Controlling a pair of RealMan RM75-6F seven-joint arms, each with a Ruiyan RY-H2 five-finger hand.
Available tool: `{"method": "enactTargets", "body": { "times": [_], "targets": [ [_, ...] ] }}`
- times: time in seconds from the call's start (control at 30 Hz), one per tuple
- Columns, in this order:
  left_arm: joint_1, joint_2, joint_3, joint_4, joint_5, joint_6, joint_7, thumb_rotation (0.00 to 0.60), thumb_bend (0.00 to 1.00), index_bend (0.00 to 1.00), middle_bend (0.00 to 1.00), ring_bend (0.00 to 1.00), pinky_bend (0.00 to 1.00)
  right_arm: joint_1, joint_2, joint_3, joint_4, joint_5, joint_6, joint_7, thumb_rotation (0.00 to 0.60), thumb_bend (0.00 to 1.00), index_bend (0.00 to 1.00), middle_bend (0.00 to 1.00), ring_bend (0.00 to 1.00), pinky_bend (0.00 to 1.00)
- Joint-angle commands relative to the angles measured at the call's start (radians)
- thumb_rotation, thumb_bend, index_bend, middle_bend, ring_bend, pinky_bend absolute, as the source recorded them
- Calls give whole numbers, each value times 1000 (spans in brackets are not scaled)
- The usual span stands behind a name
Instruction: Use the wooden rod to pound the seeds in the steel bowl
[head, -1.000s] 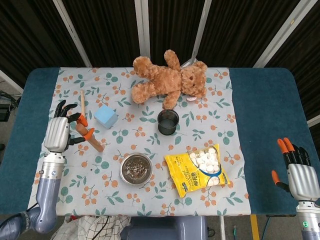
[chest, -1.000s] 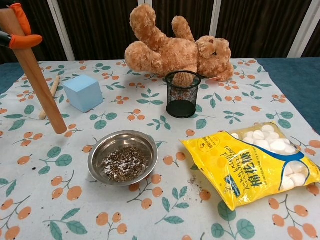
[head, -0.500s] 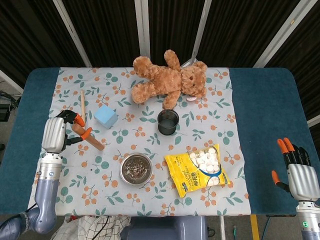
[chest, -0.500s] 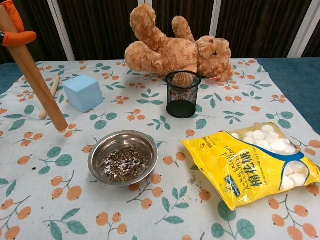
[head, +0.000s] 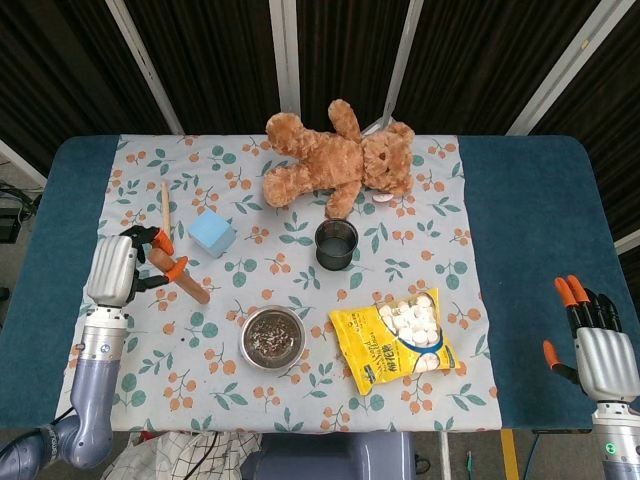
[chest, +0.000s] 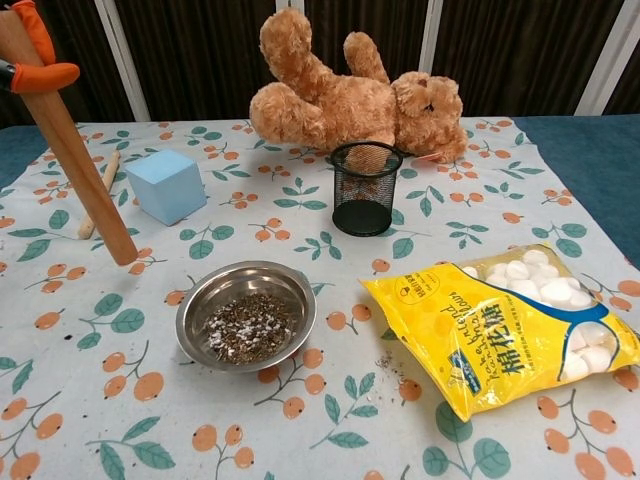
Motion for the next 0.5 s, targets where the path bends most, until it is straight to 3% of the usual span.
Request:
{"method": "enactTargets", "body": {
  "times": [0.03,0.5],
  "targets": [
    [0,1,0,-2,1,-2,-3,600,866,628,760,559,706,0,0,0,0,0,0,-1,600,416,0,0,0,0],
    [-1,21,-3,-16,23,-8,-22,600,866,626,777,577,726,0,0,0,0,0,0,-1,600,416,0,0,0,0]
  ]
}}
